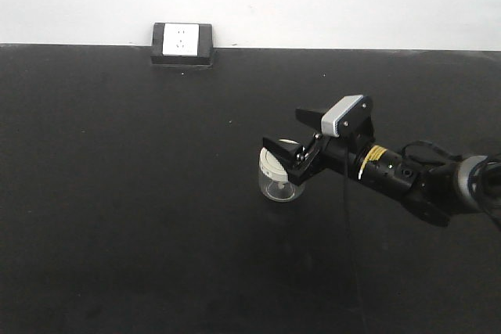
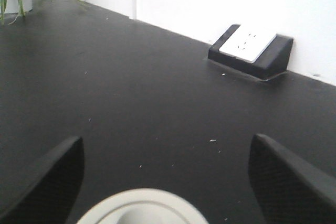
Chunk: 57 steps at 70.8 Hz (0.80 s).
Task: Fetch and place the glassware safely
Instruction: 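Open the right gripper to release the white lid knob, then withdraw the open right gripper up and away from the jar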
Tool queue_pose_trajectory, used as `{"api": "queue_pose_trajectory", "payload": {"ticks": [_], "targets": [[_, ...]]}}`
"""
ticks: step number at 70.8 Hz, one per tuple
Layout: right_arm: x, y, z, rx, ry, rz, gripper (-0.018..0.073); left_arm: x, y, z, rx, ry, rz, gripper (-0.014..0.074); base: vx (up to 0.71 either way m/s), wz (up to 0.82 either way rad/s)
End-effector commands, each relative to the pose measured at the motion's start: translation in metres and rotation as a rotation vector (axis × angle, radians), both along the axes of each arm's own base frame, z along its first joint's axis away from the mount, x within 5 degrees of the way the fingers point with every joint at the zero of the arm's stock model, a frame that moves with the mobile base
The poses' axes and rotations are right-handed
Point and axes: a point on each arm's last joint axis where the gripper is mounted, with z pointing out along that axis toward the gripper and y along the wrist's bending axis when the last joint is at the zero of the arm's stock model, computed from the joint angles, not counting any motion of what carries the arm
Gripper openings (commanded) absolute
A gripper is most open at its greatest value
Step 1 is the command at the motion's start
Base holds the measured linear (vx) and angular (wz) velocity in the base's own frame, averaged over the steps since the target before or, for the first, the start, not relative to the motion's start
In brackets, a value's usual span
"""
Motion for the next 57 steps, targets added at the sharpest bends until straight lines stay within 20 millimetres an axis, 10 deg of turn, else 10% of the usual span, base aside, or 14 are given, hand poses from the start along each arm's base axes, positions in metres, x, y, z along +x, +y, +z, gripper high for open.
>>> {"api": "queue_pose_trajectory", "payload": {"ticks": [1, 36, 57], "targets": [[-0.001, -0.004, 0.046, 0.075, -0.062, -0.043, 0.0574, 0.001, -0.001, 0.015, -0.013, -0.091, -0.012, -0.0007, 0.0, 0.0], [-0.036, -0.049, 0.147, 0.014, 0.099, -0.519, 0.0378, 0.001, -0.001, 0.015, -0.013, -0.091, -0.012, -0.0007, 0.0, 0.0], [-0.075, -0.073, 0.182, -0.026, 0.196, -0.713, 0.0078, 0.001, -0.001, 0.015, -0.013, -0.091, -0.012, -0.0007, 0.0, 0.0]]}}
